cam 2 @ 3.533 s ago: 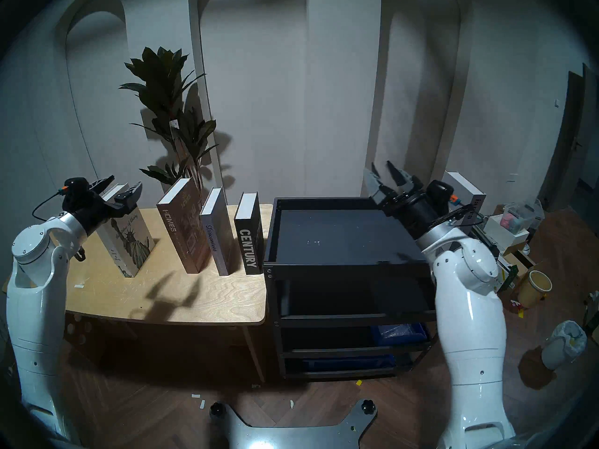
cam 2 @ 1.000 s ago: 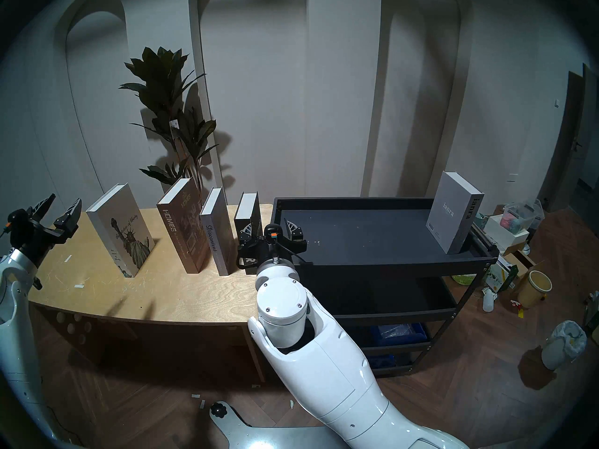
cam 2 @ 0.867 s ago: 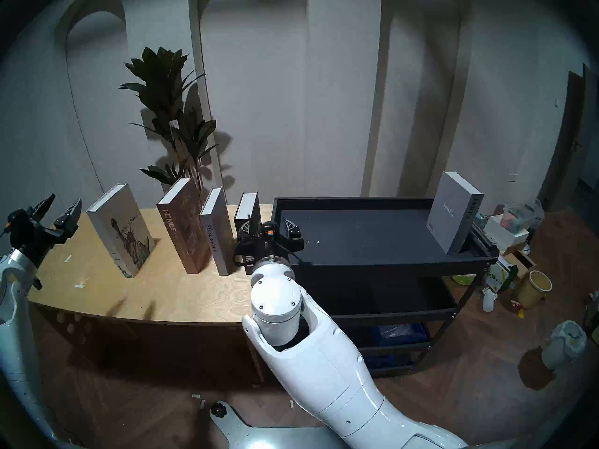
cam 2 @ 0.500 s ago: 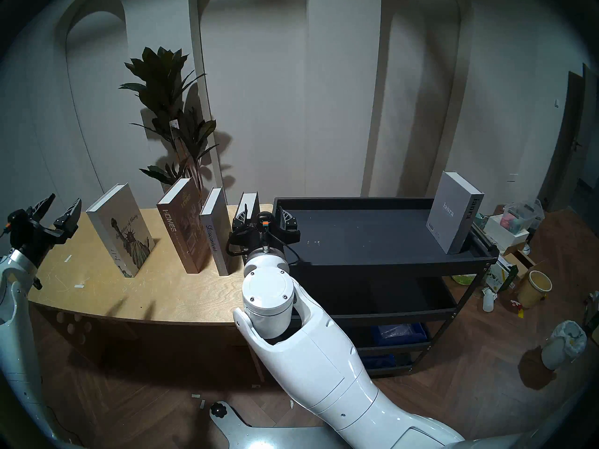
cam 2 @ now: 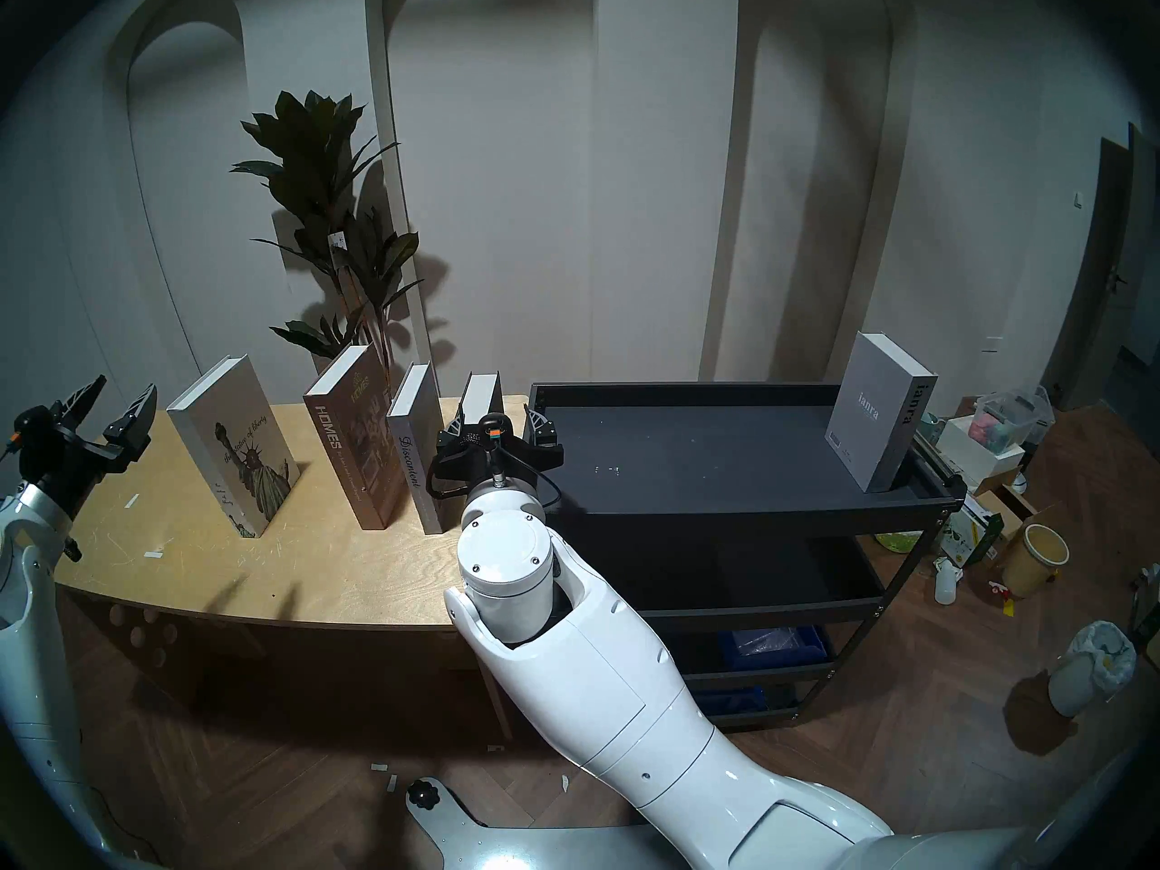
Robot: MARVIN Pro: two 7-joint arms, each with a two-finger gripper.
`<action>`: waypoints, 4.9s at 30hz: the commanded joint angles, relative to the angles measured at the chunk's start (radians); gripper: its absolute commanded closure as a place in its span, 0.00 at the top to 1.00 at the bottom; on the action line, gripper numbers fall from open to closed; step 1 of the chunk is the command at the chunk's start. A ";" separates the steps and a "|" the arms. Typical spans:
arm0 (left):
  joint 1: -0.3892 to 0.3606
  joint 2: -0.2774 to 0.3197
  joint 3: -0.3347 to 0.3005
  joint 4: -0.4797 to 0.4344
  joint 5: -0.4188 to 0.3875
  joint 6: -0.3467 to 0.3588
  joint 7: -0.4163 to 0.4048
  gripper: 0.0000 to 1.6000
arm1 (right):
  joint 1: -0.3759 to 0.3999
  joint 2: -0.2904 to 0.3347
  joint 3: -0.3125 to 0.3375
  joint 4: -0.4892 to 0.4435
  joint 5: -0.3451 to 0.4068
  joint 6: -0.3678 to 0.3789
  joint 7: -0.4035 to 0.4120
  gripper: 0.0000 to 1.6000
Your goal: Move the books from the display table onto the shelf, standing them upright with spines facing out and tallest at one end
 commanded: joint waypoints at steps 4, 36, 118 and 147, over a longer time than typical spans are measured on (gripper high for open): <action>-0.007 0.006 -0.006 -0.011 0.003 -0.009 0.003 1.00 | 0.072 -0.040 -0.002 0.033 -0.002 -0.018 0.022 1.00; -0.006 0.006 -0.006 -0.011 0.003 -0.010 0.004 1.00 | 0.098 -0.035 -0.020 0.146 -0.009 -0.029 0.065 1.00; -0.006 0.006 -0.005 -0.010 0.001 -0.008 0.004 1.00 | 0.090 0.217 0.262 -0.294 0.078 0.109 0.100 0.00; -0.006 0.006 -0.005 -0.010 0.001 -0.009 0.004 1.00 | -0.161 0.558 0.759 -0.434 0.352 0.247 0.509 0.00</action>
